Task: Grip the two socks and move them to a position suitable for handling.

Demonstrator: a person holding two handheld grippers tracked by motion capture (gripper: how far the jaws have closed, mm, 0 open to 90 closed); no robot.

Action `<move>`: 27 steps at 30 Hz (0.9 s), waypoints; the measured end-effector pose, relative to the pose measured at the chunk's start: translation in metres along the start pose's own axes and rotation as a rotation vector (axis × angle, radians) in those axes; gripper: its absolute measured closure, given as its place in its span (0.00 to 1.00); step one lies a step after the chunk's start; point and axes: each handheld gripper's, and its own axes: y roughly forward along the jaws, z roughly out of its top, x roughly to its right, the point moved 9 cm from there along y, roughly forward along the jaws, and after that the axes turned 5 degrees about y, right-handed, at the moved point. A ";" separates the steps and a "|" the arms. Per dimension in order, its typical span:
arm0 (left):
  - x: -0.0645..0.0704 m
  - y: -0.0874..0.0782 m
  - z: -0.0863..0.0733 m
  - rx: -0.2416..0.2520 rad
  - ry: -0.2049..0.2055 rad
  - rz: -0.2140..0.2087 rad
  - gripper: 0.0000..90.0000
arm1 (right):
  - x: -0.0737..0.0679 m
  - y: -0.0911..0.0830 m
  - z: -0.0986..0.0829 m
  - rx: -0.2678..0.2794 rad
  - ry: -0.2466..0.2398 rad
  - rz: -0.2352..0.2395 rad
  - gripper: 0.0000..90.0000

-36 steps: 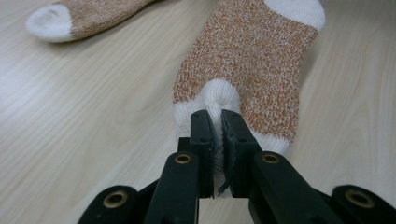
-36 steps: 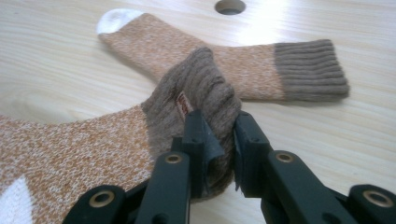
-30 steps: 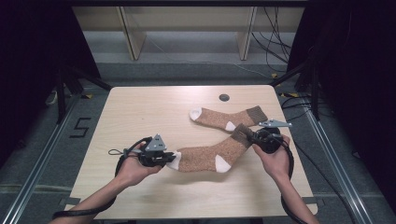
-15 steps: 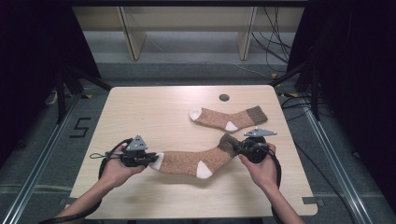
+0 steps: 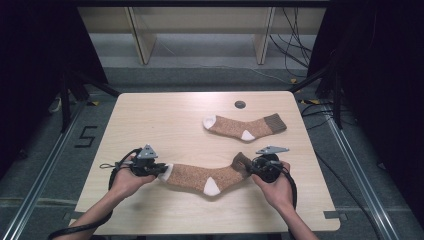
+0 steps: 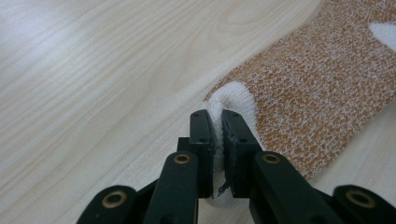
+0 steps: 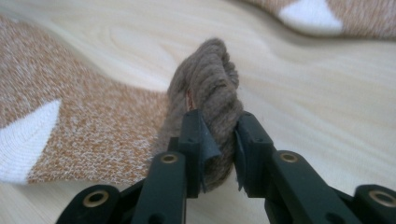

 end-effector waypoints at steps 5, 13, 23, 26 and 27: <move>-0.002 0.008 0.002 -0.012 0.008 -0.001 0.92 | 0.003 0.002 -0.015 -0.083 0.058 -0.014 0.74; -0.007 0.016 0.000 -0.018 0.009 0.019 0.88 | 0.013 -0.013 -0.007 -0.066 0.045 -0.085 0.62; -0.007 0.020 0.000 -0.026 0.018 0.018 0.86 | 0.017 0.012 -0.013 -0.124 0.018 -0.071 0.79; -0.007 0.021 -0.001 -0.026 0.022 0.020 0.85 | 0.016 0.012 -0.016 -0.133 0.022 -0.063 0.80; -0.007 0.021 -0.001 -0.025 0.025 0.025 0.85 | 0.016 0.011 -0.017 -0.137 0.013 -0.073 0.80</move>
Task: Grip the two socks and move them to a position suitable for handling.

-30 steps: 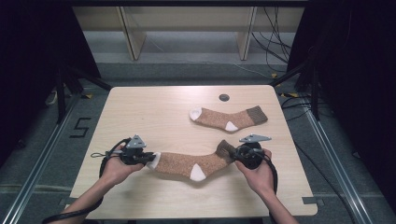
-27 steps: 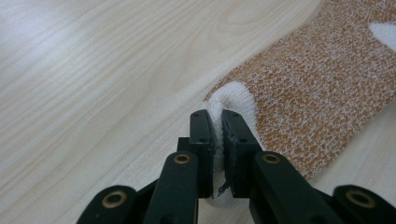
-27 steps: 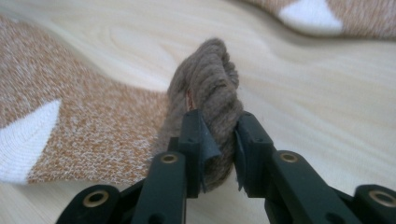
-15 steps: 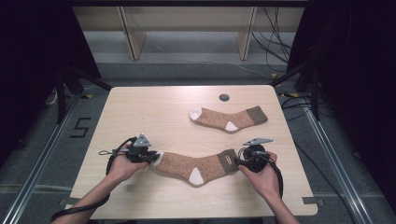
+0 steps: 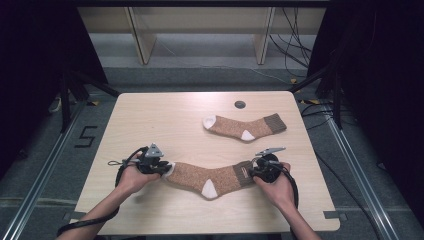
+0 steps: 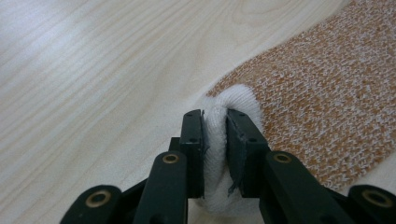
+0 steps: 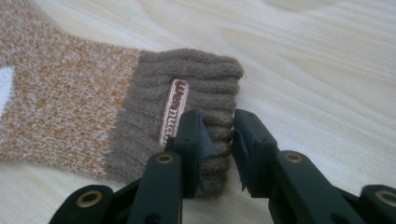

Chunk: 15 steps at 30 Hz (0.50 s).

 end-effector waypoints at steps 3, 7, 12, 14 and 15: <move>-0.001 -0.001 0.000 0.004 0.000 0.013 0.81 | -0.003 -0.001 -0.003 -0.015 0.000 0.007 0.80; -0.006 -0.013 0.009 0.057 -0.025 0.049 0.72 | -0.004 -0.006 0.000 0.006 -0.014 -0.003 0.77; -0.004 -0.038 0.029 0.166 -0.053 0.074 0.71 | -0.004 -0.012 0.013 0.041 -0.006 -0.011 0.74; 0.006 -0.040 0.030 0.165 -0.044 0.049 0.73 | -0.003 -0.009 0.015 0.043 -0.028 -0.013 0.73; 0.012 -0.038 0.027 0.151 -0.029 0.021 0.75 | -0.003 -0.007 0.014 0.036 -0.031 -0.017 0.72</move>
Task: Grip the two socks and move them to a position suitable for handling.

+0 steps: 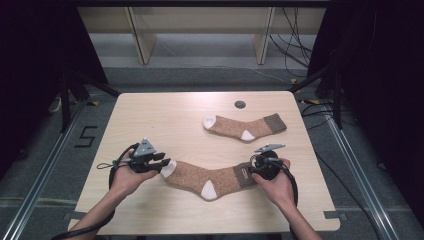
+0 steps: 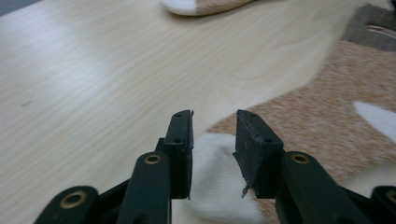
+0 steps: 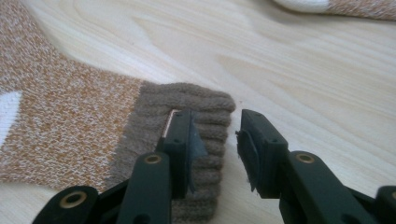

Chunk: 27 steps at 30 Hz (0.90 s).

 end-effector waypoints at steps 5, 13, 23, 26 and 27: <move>0.015 0.020 -0.025 -0.120 0.039 -0.051 0.78 | -0.001 0.010 -0.006 -0.025 -0.015 -0.007 0.72; 0.008 0.036 -0.029 -0.145 0.026 -0.028 0.79 | 0.006 0.014 -0.004 -0.028 -0.001 -0.028 0.71; 0.006 0.031 -0.016 -0.045 -0.024 -0.007 0.58 | 0.028 -0.004 0.026 0.041 0.083 -0.045 0.64; 0.007 0.028 -0.011 -0.005 -0.050 0.016 0.46 | 0.054 -0.006 0.048 0.078 0.098 -0.097 0.60; 0.008 0.026 -0.010 0.006 -0.057 0.018 0.43 | 0.062 -0.006 0.054 0.082 0.100 -0.114 0.59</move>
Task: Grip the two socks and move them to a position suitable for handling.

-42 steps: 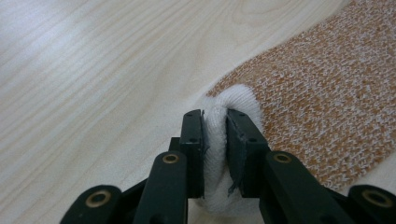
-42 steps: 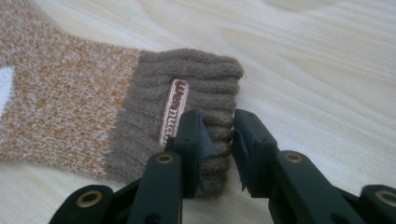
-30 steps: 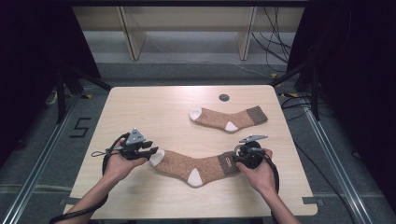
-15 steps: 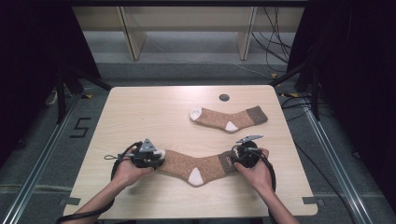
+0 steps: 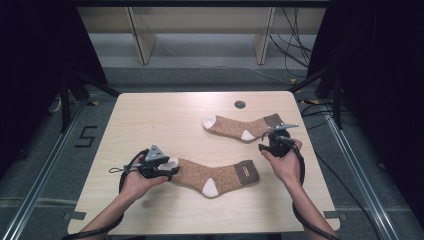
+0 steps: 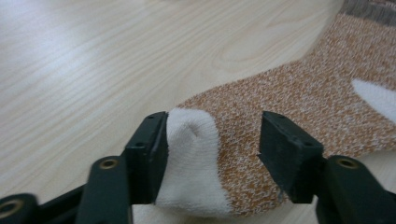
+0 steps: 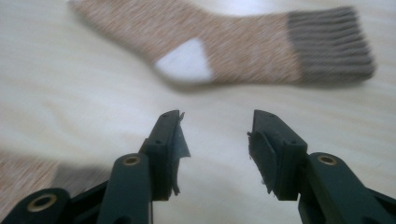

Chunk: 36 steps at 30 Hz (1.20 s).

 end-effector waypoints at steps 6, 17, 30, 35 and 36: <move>0.008 -0.007 0.004 0.070 -0.034 -0.001 0.34 | 0.023 0.021 0.025 0.012 0.051 -0.028 0.51; 0.019 -0.008 0.004 0.120 -0.053 -0.003 0.33 | 0.046 0.056 0.045 0.002 0.149 -0.077 0.43; 0.018 -0.006 0.000 0.112 -0.053 0.011 0.33 | 0.066 0.086 0.057 -0.010 0.185 -0.127 0.42; 0.017 -0.006 0.000 0.108 -0.055 0.020 0.33 | 0.080 0.088 0.059 -0.011 0.141 -0.160 0.39; 0.017 -0.006 0.000 0.108 -0.054 0.021 0.33 | 0.081 0.090 0.059 -0.007 0.141 -0.155 0.39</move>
